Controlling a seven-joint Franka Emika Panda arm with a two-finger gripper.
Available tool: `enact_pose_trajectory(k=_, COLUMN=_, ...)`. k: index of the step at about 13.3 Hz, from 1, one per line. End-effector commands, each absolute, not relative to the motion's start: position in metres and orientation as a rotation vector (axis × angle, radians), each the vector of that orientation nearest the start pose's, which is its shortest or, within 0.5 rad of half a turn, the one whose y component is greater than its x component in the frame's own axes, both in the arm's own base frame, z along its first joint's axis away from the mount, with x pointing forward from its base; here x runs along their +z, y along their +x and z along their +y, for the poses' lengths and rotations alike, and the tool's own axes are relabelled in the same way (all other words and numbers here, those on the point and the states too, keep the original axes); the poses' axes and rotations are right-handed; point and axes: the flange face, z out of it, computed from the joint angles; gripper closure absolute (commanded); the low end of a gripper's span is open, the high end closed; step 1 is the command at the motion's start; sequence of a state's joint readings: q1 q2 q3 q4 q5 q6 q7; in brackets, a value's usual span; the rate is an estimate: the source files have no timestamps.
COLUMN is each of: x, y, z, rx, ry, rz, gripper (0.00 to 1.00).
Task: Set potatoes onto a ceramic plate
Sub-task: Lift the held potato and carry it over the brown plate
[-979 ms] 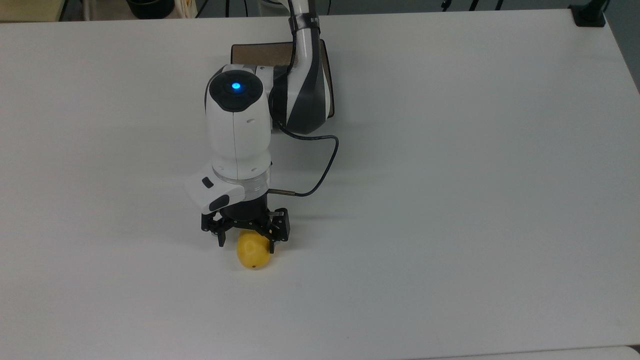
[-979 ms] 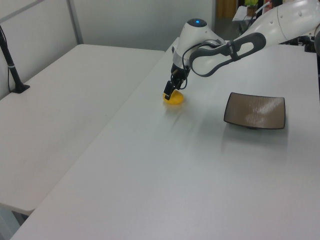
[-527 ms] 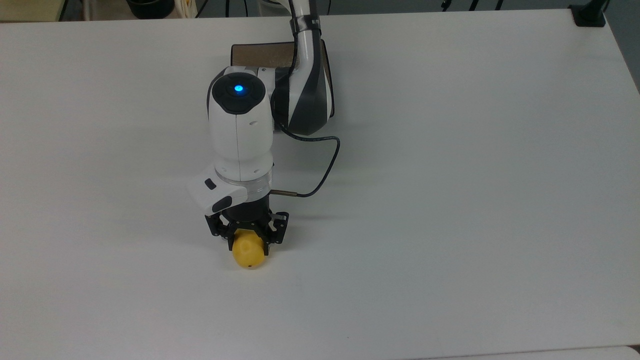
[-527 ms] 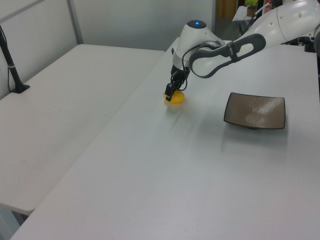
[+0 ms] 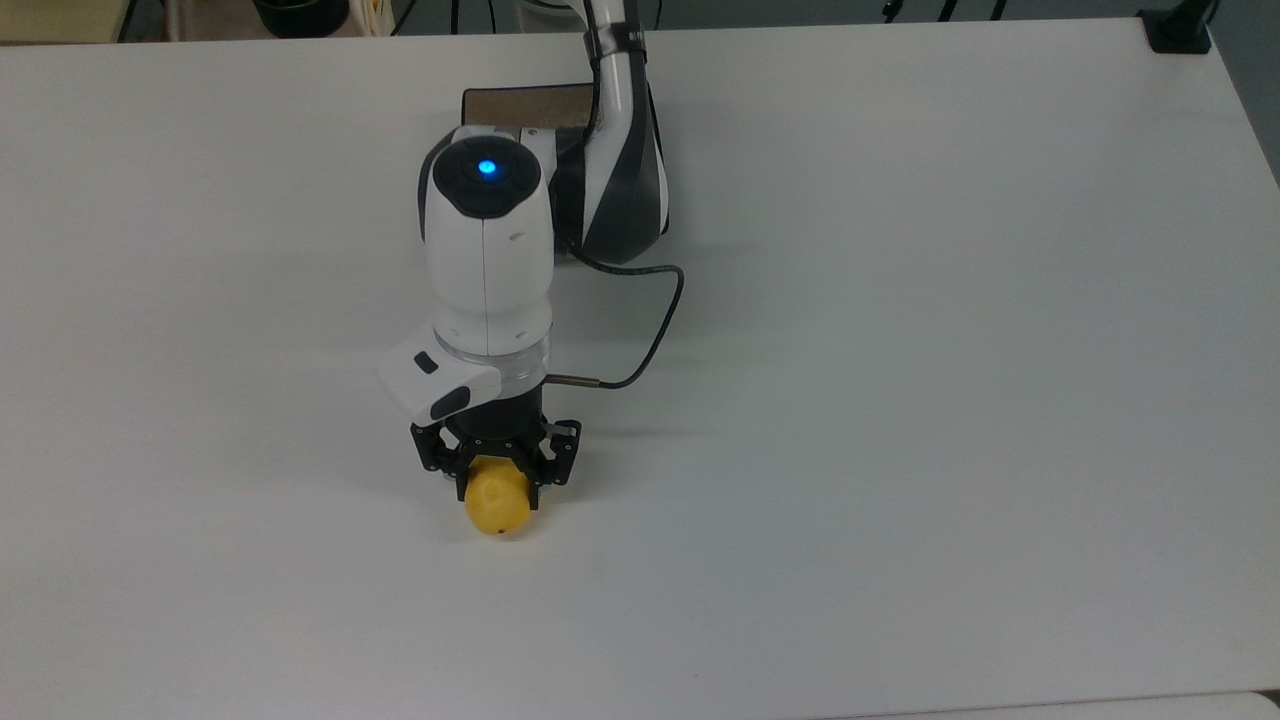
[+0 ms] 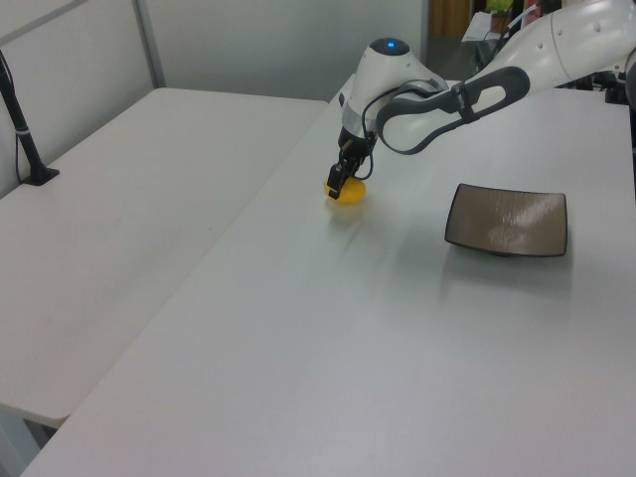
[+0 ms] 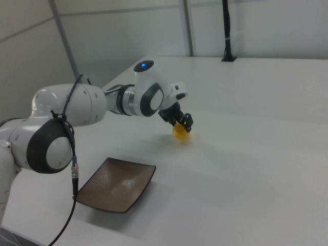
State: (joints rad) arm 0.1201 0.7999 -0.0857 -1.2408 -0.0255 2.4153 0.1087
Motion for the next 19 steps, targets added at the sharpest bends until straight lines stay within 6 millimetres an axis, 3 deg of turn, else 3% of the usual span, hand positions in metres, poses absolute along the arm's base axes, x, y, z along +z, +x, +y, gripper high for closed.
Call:
enact_pose_trajectory(k=1, x=0.379, y=0.764, z=0.045, rx=-0.639, ry=-3.125, rz=0.062, gripper=1.00)
enact_pose_trajectory(k=4, x=0.420, y=0.743, z=0.046, rx=-0.604, ry=-3.128, rz=0.066, gripper=1.00)
enact_pose_trajectory(k=7, x=0.477, y=0.711, z=0.045, rx=-0.521, ry=-3.140, rz=0.071, gripper=1.00)
enact_pose_trajectory(k=8, x=0.503, y=0.691, z=0.045, rx=-0.484, ry=-3.143, rz=0.070, gripper=1.00)
enact_pose_trajectory(k=11, x=0.552, y=0.639, z=0.050, rx=-0.389, ry=-3.149, rz=0.046, gripper=1.00)
enact_pose_trajectory(k=13, x=0.567, y=0.605, z=0.057, rx=-0.305, ry=-3.156, rz=-0.014, gripper=1.00)
enact_pose_trajectory(k=15, x=0.570, y=0.571, z=0.060, rx=-0.233, ry=-3.157, rz=-0.038, gripper=1.00)
enact_pose_trajectory(k=19, x=0.553, y=0.528, z=0.067, rx=-0.133, ry=-3.158, rz=-0.092, gripper=1.00)
